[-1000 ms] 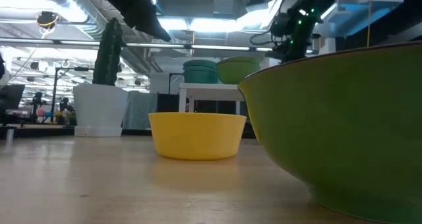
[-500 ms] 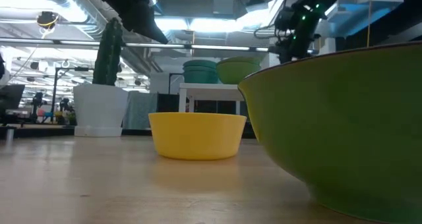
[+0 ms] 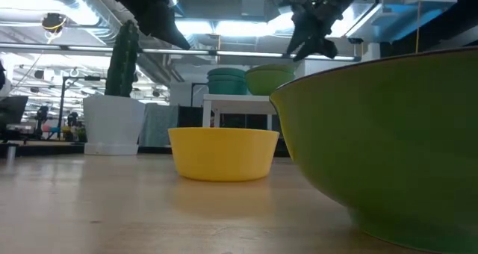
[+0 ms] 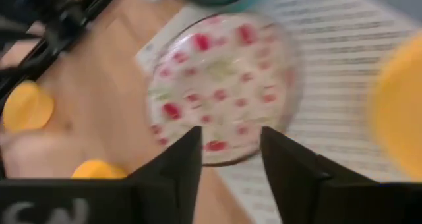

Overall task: Pick & Place Mini bowls
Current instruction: Adjust the red white stacked bowl on the shelf

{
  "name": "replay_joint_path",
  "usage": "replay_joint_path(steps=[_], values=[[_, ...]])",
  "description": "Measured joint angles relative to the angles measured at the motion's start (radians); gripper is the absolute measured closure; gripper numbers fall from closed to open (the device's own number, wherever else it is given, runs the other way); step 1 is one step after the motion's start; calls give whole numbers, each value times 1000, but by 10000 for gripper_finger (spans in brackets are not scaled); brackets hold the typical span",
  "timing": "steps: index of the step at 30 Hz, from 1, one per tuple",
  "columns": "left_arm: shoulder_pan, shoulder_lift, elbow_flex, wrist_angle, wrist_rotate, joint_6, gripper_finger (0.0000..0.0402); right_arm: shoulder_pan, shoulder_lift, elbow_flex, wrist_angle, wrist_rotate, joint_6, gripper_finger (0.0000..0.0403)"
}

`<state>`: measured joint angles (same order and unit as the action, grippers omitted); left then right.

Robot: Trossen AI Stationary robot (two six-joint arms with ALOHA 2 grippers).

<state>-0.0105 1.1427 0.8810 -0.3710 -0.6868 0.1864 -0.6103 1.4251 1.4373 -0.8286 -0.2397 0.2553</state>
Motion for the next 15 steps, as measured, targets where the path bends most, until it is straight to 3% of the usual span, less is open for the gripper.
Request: replay_joint_path(steps=[7,15], values=[[0,0,0,0,0,-8,334,40,45,0,1,49,2,387],[-1,0,0,0,0,-8,335,33,67,0,1,74,0,384]])
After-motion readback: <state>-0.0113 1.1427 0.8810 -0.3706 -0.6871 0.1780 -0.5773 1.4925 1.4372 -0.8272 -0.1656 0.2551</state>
